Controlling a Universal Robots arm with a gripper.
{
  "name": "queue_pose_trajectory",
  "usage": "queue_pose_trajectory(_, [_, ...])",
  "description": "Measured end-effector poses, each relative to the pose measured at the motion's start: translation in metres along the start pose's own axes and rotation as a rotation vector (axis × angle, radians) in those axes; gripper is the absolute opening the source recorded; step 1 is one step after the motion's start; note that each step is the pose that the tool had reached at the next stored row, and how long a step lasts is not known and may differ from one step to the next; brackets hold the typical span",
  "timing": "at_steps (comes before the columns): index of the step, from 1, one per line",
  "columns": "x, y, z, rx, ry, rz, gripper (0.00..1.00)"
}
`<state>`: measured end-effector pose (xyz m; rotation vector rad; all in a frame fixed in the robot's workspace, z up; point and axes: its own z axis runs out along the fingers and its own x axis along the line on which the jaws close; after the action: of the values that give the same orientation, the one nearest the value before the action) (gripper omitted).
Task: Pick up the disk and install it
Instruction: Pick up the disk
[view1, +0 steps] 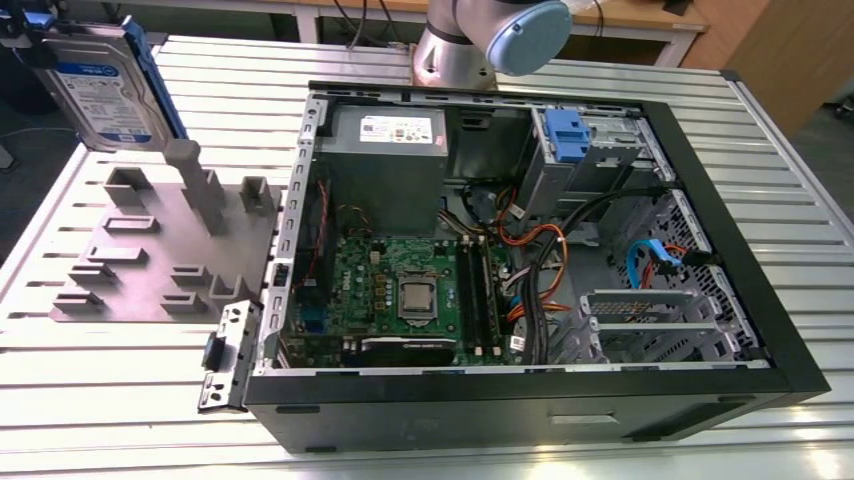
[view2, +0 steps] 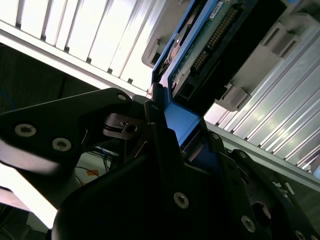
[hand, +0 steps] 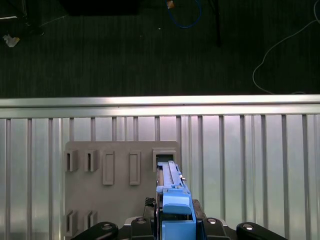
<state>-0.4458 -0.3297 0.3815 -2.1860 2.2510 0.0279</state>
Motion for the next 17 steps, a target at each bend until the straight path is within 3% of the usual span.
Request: queue_pose_trajectory(17, [-0.0001,0.0001,-0.0049,0.0000,0.0000,0.000,0.36])
